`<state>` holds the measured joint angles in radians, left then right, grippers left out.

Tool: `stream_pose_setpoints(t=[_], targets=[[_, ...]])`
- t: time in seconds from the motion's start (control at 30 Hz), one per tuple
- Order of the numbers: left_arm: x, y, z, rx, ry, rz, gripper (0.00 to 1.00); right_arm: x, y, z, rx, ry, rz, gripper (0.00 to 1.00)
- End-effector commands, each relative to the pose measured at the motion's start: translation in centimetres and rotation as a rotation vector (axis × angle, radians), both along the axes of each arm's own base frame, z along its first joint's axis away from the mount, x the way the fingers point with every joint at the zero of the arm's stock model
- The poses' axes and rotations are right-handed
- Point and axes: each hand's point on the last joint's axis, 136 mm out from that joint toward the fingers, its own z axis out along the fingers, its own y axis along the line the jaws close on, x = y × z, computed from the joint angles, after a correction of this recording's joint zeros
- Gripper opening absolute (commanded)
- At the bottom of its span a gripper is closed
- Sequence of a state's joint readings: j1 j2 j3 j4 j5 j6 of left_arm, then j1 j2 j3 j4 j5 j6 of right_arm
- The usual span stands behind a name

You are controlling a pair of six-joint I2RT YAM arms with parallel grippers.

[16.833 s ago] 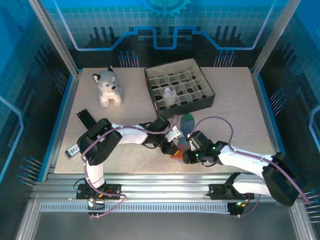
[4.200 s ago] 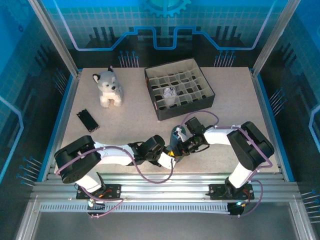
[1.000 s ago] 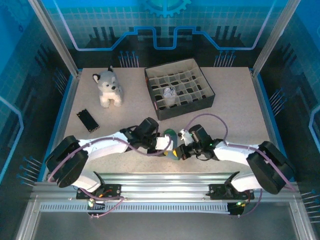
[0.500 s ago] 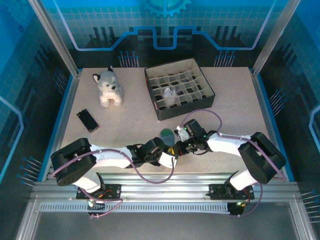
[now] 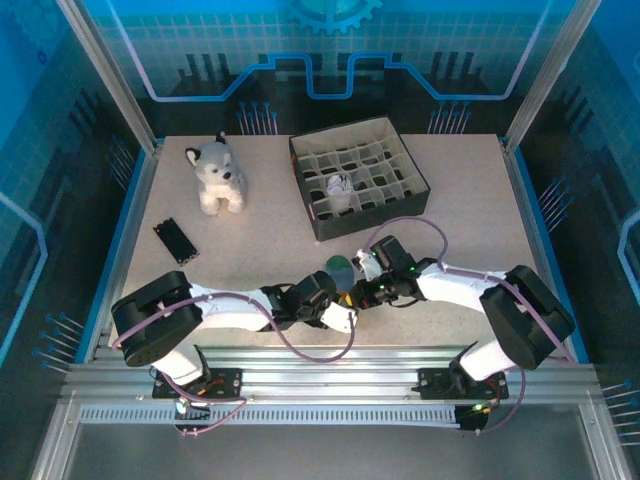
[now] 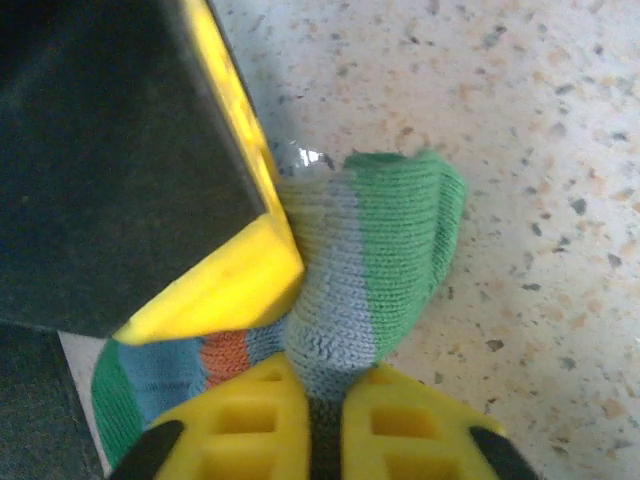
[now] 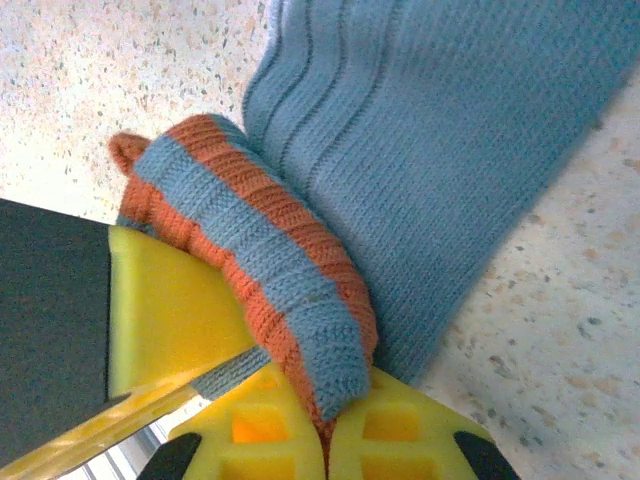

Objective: Roll the socks

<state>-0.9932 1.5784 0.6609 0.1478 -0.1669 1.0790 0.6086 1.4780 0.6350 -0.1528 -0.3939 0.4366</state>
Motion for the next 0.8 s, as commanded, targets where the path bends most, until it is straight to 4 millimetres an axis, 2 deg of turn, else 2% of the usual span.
stream_pose_setpoints(t=[0.0,0.07,0.13,0.23,0.47,0.57,0.77], targets=[[-0.7,4.8,-3.8,0.211,0.132,0.067,0.00,-2.7,-2.0,-0.6,-0.052,0.093,0.001,0.06],[-0.9,5.1,-3.8,0.220,0.192,0.072,0.00,-2.7,-2.0,0.2,-0.021,0.074,-0.001,0.14],[-1.5,5.0,-3.4,0.184,0.310,0.070,0.00,-2.6,-2.2,1.0,-0.002,0.047,-0.013,0.28],[-2.3,4.5,-2.3,0.120,0.467,0.062,0.00,-2.4,-2.6,2.2,0.012,-0.027,-0.025,0.38],[-3.1,3.6,-0.5,0.099,0.741,0.051,0.00,-1.7,-3.6,5.1,0.069,-0.292,-0.038,0.42],[-3.1,3.6,0.2,0.112,0.816,0.043,0.00,-1.7,-2.8,6.4,0.099,-0.446,0.011,0.45],[-2.4,3.6,1.5,0.079,0.888,0.048,0.00,-2.4,-0.4,7.0,0.074,-0.771,0.173,0.52]])
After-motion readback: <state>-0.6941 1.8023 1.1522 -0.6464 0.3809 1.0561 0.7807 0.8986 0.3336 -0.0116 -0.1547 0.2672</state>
